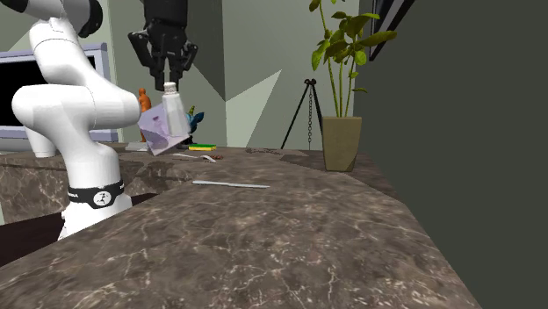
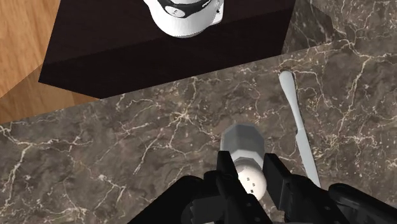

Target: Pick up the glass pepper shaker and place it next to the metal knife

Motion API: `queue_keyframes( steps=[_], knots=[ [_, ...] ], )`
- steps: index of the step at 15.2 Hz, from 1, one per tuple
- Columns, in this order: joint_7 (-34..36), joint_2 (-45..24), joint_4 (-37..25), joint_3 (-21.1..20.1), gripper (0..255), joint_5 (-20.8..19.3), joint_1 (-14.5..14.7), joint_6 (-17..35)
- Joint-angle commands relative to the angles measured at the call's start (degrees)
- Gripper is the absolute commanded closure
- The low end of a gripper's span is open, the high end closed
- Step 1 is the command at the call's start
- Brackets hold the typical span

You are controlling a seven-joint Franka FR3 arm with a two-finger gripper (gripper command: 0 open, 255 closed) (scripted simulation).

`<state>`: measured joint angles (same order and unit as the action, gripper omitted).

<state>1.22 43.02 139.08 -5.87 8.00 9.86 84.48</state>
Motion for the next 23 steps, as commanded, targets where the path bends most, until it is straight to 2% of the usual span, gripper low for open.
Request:
queue_keyframes(
  steps=[1,23],
  knots=[
    [-0.08,0.42,1.61,-0.1,255,0.11,0.05,1.18],
    [-1.4,-1.37,17.5,-1.68,255,1.59,0.48,18.82]
  ],
)
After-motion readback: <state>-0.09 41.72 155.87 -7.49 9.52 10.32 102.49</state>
